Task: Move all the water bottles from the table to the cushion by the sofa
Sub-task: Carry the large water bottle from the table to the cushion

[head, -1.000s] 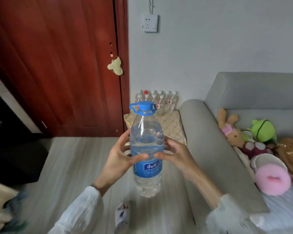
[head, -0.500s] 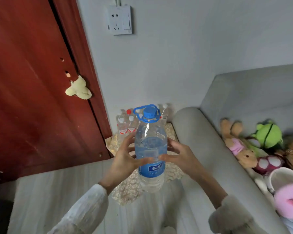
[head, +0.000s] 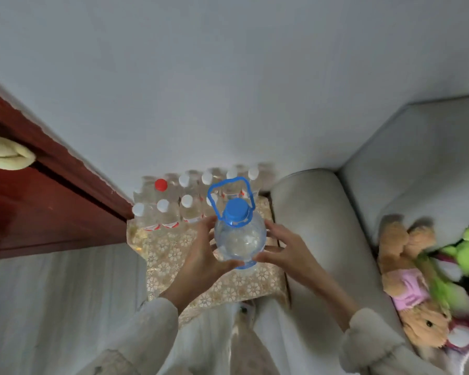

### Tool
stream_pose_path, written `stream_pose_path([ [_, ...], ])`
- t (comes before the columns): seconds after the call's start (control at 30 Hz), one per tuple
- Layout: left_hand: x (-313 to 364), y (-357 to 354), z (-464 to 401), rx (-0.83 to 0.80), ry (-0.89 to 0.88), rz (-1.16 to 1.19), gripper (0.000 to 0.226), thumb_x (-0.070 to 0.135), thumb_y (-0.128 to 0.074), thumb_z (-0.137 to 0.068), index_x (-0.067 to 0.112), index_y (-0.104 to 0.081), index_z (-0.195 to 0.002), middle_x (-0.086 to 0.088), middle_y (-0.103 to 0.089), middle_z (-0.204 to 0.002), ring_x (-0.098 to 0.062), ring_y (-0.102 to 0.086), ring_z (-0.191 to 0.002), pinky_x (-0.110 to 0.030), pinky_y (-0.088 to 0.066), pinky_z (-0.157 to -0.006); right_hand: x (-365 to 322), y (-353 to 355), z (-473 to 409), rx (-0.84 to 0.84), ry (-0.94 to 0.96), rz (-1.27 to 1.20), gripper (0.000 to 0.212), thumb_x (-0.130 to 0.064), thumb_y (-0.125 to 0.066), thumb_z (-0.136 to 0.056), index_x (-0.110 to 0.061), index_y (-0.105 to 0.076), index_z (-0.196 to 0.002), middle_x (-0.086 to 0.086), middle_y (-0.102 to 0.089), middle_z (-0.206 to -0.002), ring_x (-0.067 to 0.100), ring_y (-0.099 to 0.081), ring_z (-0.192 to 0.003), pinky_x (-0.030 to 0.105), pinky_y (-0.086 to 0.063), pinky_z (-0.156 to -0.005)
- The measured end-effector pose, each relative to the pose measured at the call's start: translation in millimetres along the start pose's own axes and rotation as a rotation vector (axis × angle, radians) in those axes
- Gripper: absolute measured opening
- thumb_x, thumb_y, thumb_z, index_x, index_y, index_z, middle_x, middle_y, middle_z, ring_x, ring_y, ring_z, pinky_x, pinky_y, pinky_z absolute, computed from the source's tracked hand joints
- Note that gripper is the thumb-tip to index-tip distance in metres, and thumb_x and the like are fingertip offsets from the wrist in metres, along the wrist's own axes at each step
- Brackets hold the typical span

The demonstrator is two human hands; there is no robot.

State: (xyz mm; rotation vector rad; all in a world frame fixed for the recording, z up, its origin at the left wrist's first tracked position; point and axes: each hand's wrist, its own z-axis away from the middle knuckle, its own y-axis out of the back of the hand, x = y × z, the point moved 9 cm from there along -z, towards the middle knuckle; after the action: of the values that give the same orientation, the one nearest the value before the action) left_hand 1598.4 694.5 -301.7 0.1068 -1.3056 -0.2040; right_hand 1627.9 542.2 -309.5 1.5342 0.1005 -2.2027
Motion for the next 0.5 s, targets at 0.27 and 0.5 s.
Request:
stream_pose_path([
  [0.27, -66, -30, -99, 0.016, 0.026, -0.152, 0.086, 0.016, -0.082, -0.062, 0.046, -0.023, -0.117, 0.037, -0.038, -0.116, 0.021, -0.044, -0.104, -0.002, -0.039, -0.087, 80, 26, -94, -0.013, -0.093, -0.088, 0.063, -0.001, -0.076, -0.065, -0.024, -0.054, -0.119, -0.019, -0.054, -0.119, 0.010, -0.056, -0.114, 0.017, -0.049, -0.089],
  [0.5, -104, -35, -136, 0.084, 0.034, -0.241, 0.087, 0.019, -0.081, -0.064, 0.056, -0.019, -0.113, 0.025, -0.046, -0.115, 0.001, -0.053, -0.100, -0.013, -0.042, -0.083, 120, 20, -139, -0.055, -0.095, -0.140, 0.063, -0.001, -0.075, -0.067, -0.032, -0.052, -0.117, -0.015, -0.051, -0.124, -0.008, -0.049, -0.114, 0.009, -0.048, -0.081],
])
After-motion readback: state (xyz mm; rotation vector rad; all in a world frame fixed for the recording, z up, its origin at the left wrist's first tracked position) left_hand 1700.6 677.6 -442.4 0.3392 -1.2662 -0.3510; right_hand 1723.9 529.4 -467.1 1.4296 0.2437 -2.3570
